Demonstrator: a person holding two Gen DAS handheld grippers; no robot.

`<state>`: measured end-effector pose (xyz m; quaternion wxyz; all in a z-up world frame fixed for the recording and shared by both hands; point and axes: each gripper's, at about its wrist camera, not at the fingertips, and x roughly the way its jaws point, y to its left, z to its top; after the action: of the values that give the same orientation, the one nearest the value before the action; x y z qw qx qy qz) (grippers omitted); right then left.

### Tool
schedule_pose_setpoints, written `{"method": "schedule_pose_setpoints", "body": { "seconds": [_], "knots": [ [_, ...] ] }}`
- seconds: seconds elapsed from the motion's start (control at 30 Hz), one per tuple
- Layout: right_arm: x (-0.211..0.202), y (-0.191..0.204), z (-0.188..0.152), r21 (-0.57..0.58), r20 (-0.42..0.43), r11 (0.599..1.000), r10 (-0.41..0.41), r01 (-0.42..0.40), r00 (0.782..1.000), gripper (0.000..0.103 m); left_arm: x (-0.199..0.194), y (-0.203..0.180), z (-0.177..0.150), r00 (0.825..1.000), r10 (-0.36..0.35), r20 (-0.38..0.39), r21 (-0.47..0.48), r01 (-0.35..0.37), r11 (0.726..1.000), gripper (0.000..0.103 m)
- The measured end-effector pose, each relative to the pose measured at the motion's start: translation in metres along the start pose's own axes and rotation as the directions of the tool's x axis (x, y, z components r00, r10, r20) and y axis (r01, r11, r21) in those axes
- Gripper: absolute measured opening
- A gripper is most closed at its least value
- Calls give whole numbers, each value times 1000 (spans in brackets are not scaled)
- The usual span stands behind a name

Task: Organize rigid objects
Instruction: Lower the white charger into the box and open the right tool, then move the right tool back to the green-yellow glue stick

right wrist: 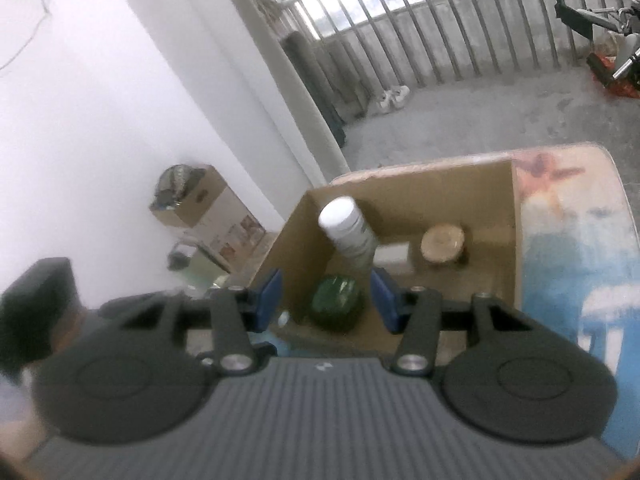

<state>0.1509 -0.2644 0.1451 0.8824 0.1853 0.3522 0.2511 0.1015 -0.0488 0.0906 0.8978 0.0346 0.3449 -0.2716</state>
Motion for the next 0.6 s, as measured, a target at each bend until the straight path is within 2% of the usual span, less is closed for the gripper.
{"method": "schedule_pose_setpoints", "body": {
  "seconds": [0.1,0.23,0.43,0.6],
  "knots": [
    [-18,1,-36,30,11,999,22,-23,1000,50,-3,-6,-31,999,-43,-31,3,43,999,71],
    [-23,-3,-82,82,4,997,6,-6,1000,50,-3,-14,-70,994,-72,-79,-1,72,997,70],
    [6,-15,-131,166,-78,986,4,9,997,50,18,-20,-104,986,-107,-129,-27,104,994,70],
    [39,-18,-149,184,-141,982,-10,37,990,50,38,-14,-119,981,-123,-148,-74,114,991,69]
  ]
}}
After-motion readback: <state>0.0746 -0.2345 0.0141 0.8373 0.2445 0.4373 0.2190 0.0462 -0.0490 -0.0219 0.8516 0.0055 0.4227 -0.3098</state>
